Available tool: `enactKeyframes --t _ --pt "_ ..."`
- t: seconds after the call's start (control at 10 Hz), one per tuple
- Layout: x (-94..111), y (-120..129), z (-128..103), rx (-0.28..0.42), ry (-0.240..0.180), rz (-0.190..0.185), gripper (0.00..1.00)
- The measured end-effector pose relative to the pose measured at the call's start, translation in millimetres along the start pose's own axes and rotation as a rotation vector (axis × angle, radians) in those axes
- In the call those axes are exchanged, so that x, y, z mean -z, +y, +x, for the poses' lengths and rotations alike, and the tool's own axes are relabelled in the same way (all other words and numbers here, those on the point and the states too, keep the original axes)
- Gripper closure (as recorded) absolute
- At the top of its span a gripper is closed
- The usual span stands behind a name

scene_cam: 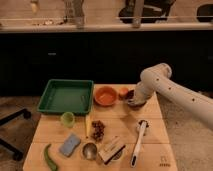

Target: Wipe red bowl with towel

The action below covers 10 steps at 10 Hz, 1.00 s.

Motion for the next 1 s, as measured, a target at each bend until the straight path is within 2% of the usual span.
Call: enactKeyframes --t 0.2,0.5,1.0 --pt "19.2 -4.0 -1.8 0.0 0.001 0.028 1.0" --pt "41.6 -6.3 -6.7 0.011 0.006 0.05 1.0" --pt "45.7 -5.3 -8.3 0.018 0.011 0.058 1.0"
